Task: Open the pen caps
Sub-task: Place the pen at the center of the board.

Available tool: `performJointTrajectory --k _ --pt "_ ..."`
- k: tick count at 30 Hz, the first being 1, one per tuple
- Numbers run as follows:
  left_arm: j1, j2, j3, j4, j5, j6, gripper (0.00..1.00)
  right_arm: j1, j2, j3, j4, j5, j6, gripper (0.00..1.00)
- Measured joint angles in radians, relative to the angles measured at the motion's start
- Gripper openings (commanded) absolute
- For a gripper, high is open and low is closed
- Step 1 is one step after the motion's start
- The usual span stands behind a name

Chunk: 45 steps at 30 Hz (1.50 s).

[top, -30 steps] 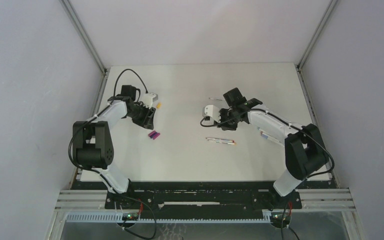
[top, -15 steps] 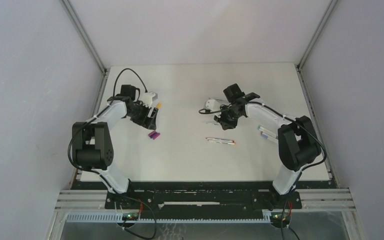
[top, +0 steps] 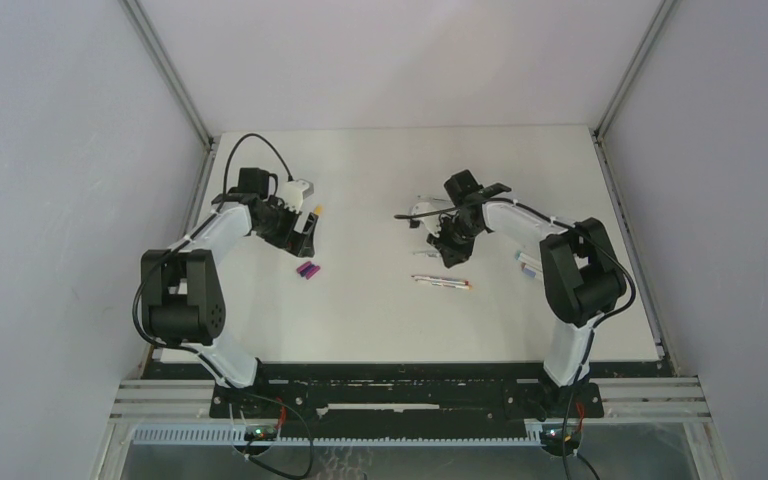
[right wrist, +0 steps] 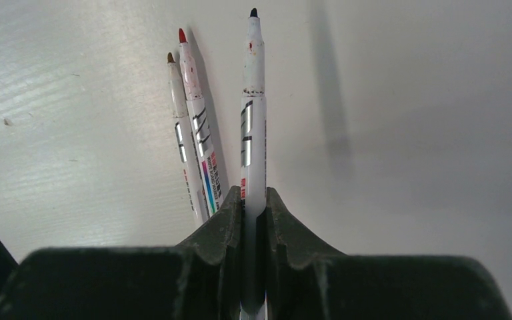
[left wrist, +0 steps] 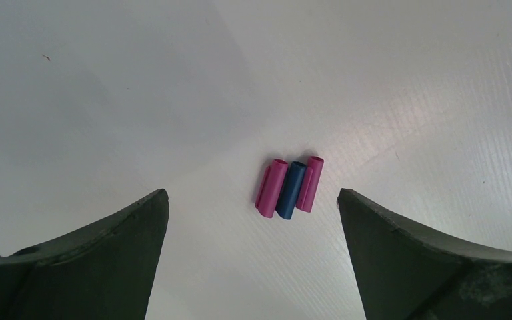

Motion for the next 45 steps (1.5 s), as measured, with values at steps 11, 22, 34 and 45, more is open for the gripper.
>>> performJointTrajectory --k 11,22,34,45 --pt "0.000 0.000 0.000 0.006 0.000 0.000 1.00 -0.124 0.068 0.076 -0.072 -0.209 0.012 0.05" --pt "0.000 0.000 0.000 0.008 0.000 0.000 1.00 -0.142 0.134 0.100 -0.140 -0.299 0.000 0.08" --pt "0.000 0.000 0.000 0.008 0.000 0.000 1.00 -0.142 0.196 0.124 -0.205 -0.324 -0.040 0.12" --pt "0.000 0.000 0.000 0.008 0.000 0.000 1.00 -0.141 0.204 0.124 -0.223 -0.330 -0.058 0.14"
